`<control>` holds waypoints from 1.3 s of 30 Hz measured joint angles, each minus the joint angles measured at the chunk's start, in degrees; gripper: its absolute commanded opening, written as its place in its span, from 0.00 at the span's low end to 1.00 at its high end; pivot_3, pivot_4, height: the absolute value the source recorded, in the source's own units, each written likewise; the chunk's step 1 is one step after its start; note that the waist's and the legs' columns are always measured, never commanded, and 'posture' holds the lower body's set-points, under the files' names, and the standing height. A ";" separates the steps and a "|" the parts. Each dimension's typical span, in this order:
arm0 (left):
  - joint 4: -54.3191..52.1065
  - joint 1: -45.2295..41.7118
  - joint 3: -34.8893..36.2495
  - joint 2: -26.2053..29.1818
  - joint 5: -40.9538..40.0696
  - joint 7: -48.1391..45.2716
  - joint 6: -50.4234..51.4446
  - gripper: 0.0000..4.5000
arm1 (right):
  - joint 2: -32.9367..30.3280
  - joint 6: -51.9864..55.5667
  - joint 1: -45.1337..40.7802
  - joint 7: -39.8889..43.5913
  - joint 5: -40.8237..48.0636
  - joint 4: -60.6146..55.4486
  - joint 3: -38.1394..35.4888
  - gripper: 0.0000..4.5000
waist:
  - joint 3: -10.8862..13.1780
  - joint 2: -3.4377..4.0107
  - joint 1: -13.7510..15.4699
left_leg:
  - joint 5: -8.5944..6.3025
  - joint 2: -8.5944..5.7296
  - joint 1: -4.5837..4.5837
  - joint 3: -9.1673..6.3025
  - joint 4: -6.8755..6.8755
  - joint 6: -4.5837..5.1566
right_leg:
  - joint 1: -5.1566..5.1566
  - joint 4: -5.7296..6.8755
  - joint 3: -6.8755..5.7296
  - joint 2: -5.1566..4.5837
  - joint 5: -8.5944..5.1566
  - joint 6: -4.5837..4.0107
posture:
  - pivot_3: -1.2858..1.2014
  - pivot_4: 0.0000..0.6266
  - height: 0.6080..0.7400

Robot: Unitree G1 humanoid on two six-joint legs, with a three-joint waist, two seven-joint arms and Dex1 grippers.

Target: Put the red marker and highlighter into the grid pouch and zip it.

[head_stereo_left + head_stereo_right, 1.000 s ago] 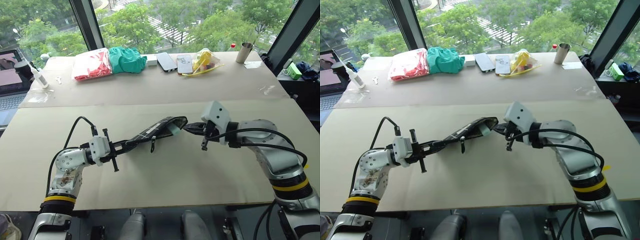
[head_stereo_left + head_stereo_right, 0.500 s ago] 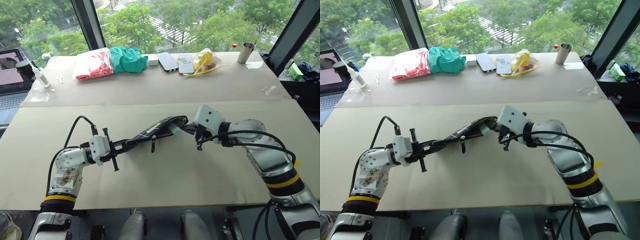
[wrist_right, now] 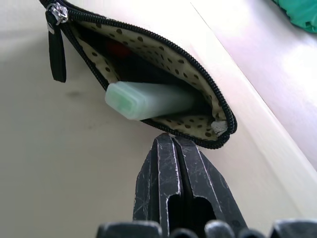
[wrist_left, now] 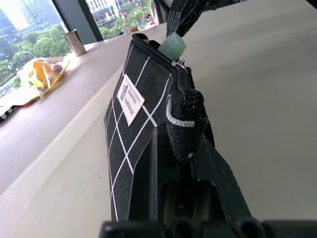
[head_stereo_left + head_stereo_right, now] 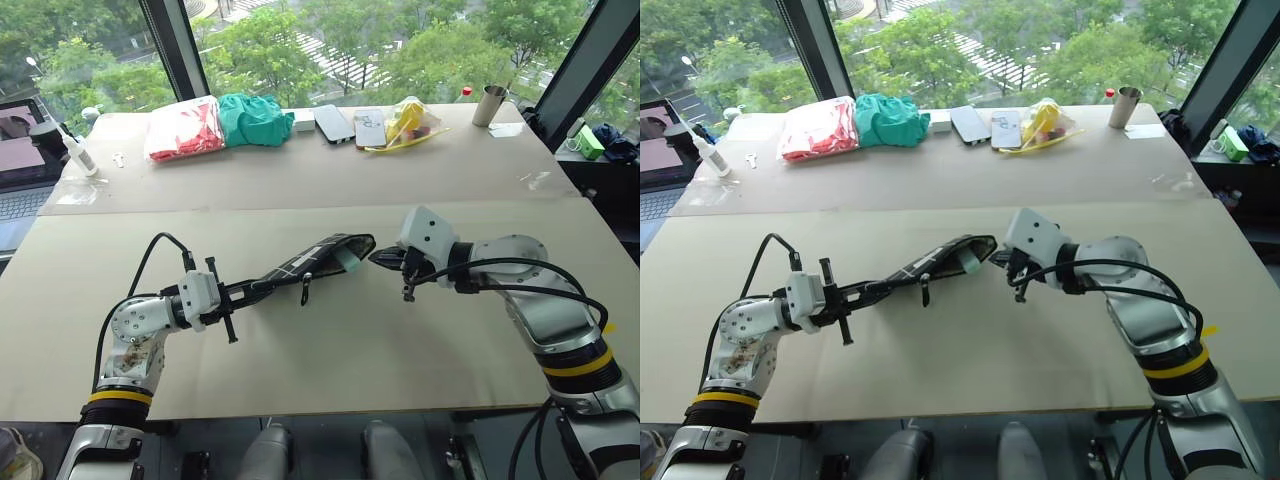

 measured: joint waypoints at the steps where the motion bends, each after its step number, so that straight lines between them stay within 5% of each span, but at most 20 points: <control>1: 0.00 0.00 0.00 0.00 0.00 0.00 -0.01 0.00 | 0.34 0.44 -0.22 0.02 0.01 -0.24 0.11 0.00 | 0.00 0.00 0.00 | 0.00 0.00 0.00 0.00 0.00 0.00 | 0.00 0.00 0.00 0.00 0.00 0.00 | 0.52 0.24 1.00; 13: 0.01 0.02 0.00 -0.01 0.00 0.09 -0.02 0.00 | 3.25 3.61 -0.42 -0.10 1.54 -4.80 4.63 0.00 | 0.00 0.00 0.03 | 0.00 -0.01 0.00 -0.02 0.00 0.00 | 0.00 0.00 -0.01 0.00 0.00 0.00 | 0.52 0.24 1.00; 23: 0.03 -0.01 -0.09 -0.25 0.05 0.55 -0.04 0.00 | 11.25 0.41 -7.04 -3.99 -3.34 4.10 8.57 0.00 | 0.00 0.00 -0.15 | 0.00 -0.01 0.00 -0.04 0.00 -0.01 | -0.04 0.06 -0.01 0.00 0.00 0.00 | 0.52 0.24 1.00; 34: 0.04 0.05 -0.09 -0.27 0.06 0.67 -0.04 0.00 | 3.23 -3.23 -4.33 2.05 -3.43 5.26 7.75 0.00 | 0.00 0.00 -0.02 | 0.01 -0.03 -0.02 -0.02 0.01 -0.01 | -0.04 0.04 -0.01 -0.02 0.00 0.00 | 0.52 0.24 1.00; 39: 0.07 0.21 -0.11 -0.47 0.06 0.85 -0.13 0.00 | -0.73 0.65 -0.91 5.63 3.30 0.18 1.07 0.32 | 0.00 -0.01 0.27 | 0.00 -0.03 -0.04 -0.06 0.01 0.00 | 0.01 -0.02 -0.06 -0.02 0.00 0.00 | 0.52 0.24 1.00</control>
